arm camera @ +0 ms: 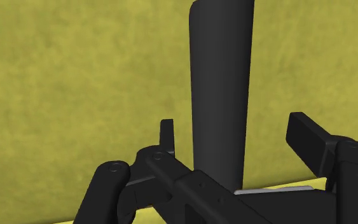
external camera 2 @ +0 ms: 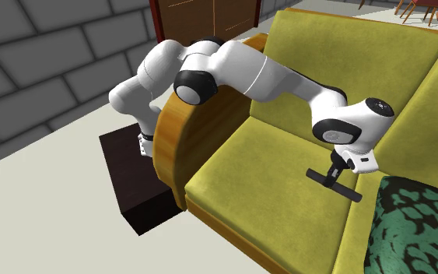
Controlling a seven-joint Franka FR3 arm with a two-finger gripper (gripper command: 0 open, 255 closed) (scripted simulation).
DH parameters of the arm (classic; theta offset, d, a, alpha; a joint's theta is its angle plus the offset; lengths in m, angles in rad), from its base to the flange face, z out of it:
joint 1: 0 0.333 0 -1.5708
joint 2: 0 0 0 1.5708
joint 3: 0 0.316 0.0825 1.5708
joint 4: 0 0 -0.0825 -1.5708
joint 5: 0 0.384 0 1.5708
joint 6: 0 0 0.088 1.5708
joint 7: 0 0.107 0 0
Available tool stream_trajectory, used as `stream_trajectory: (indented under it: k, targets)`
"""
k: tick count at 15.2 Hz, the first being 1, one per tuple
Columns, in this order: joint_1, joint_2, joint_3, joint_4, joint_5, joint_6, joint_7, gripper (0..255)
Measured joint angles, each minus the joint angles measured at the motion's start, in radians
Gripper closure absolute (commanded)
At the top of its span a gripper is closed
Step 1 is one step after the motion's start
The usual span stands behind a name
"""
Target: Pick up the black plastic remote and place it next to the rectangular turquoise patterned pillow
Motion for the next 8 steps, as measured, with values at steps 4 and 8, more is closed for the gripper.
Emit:
stream_trajectory:
  k: [4, 8]
  targets:
    - [0.000, 0.000, 0.000, 0.000, 0.000, 0.000, 0.000, 0]
    - [-0.007, -0.052, 0.010, 0.017, 0.012, -0.067, -0.005, 0]
